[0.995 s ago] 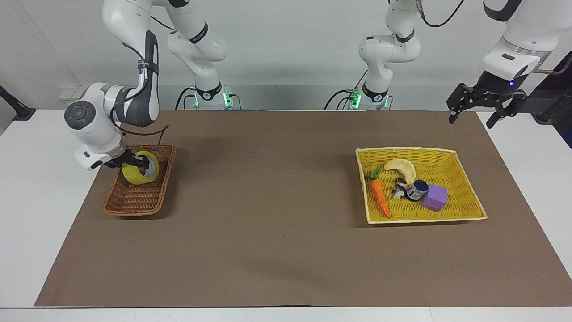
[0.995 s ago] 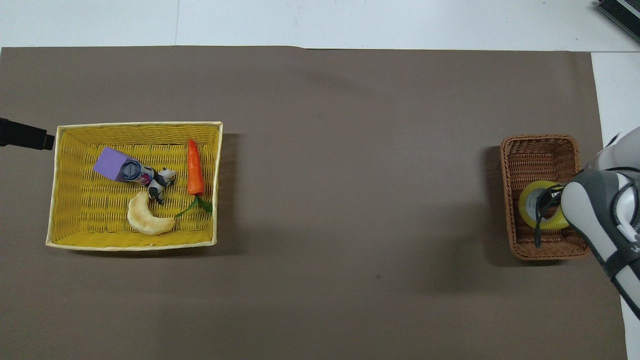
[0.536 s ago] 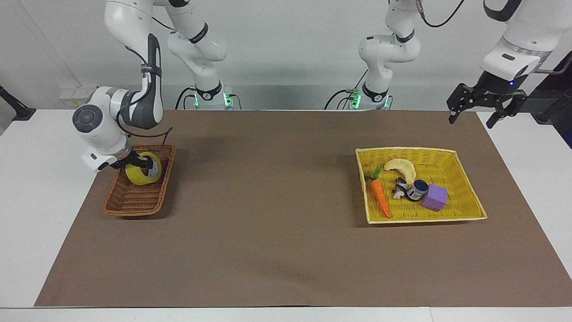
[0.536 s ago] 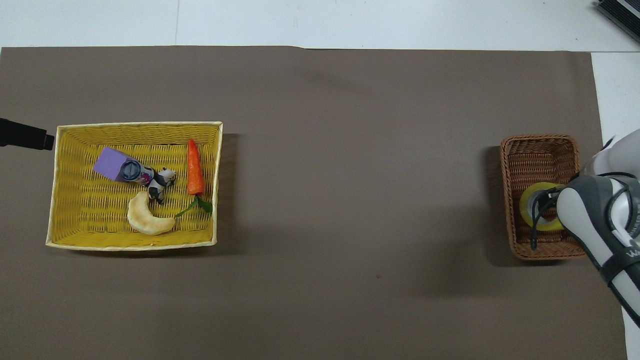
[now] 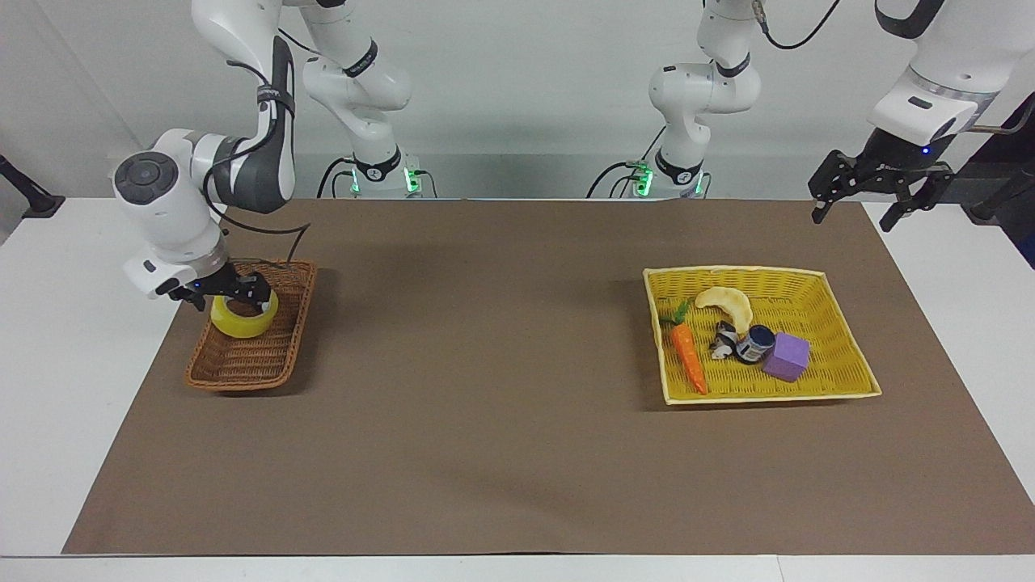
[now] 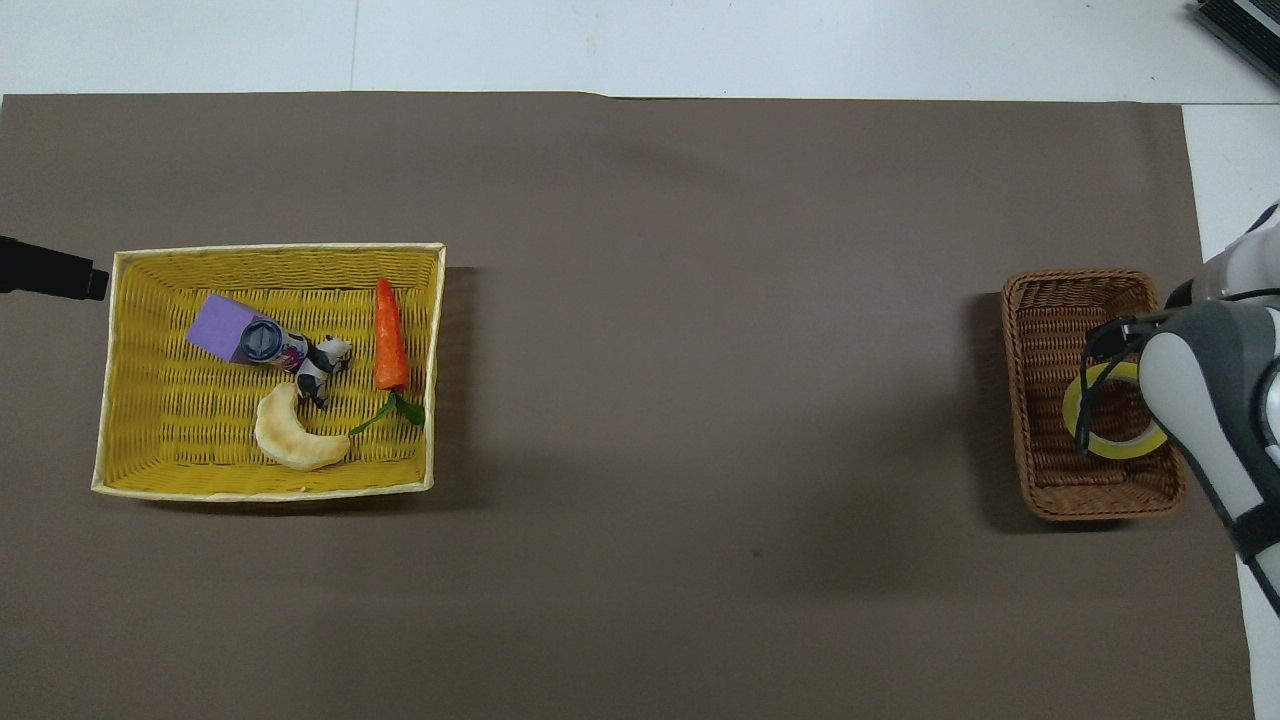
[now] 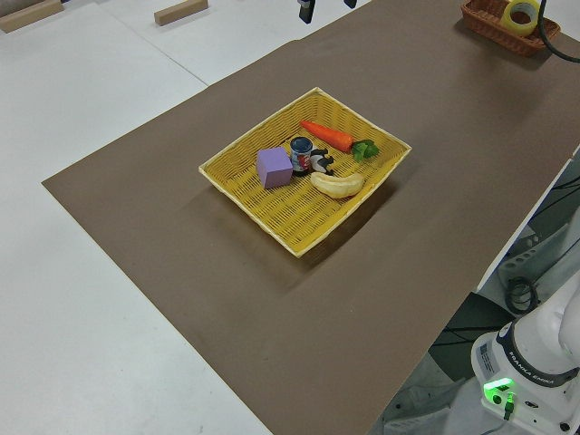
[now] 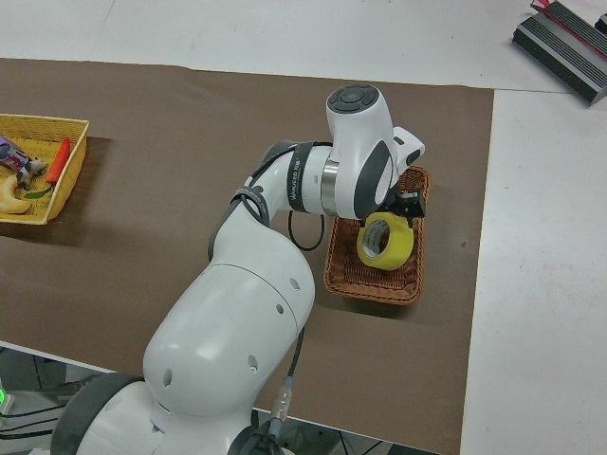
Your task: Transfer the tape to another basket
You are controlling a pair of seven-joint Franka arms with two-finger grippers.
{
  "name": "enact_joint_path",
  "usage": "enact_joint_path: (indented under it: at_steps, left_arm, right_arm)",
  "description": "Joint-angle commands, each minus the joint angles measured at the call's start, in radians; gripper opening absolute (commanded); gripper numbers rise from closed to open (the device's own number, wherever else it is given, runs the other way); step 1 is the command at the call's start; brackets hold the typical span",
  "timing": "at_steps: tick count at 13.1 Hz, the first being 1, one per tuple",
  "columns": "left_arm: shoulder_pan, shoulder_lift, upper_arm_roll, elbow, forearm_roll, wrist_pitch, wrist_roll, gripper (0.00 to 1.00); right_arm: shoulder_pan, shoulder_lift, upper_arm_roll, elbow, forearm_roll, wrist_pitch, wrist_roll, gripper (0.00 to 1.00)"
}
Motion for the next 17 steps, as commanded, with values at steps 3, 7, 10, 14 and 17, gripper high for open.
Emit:
enact_joint_path:
  at_steps: [3,7,10,14,17]
  left_arm:
    - [0.009,-0.010,-0.010,0.003,0.015,-0.015,-0.005,1.00]
    - [0.009,-0.010,-0.010,0.003,0.015,-0.015,-0.005,1.00]
    - [0.009,-0.009,-0.010,0.003,0.015,-0.015,-0.005,1.00]
    - [0.009,-0.009,-0.010,0.003,0.015,-0.015,-0.005,1.00]
    - [0.009,-0.010,-0.010,0.003,0.015,-0.015,-0.005,1.00]
  right_arm:
    - [0.077,-0.004,0.008,0.142,0.002,-0.030,0.160,1.00]
    - [0.123,-0.036,0.026,0.204,0.071,-0.122,0.188,1.00]
    - [0.121,-0.087,0.075,0.213,0.109,-0.226,0.165,1.00]
    - [0.100,-0.159,0.063,0.210,0.196,-0.337,0.086,1.00]
    - [0.097,-0.171,0.063,0.204,0.193,-0.374,0.092,1.00]
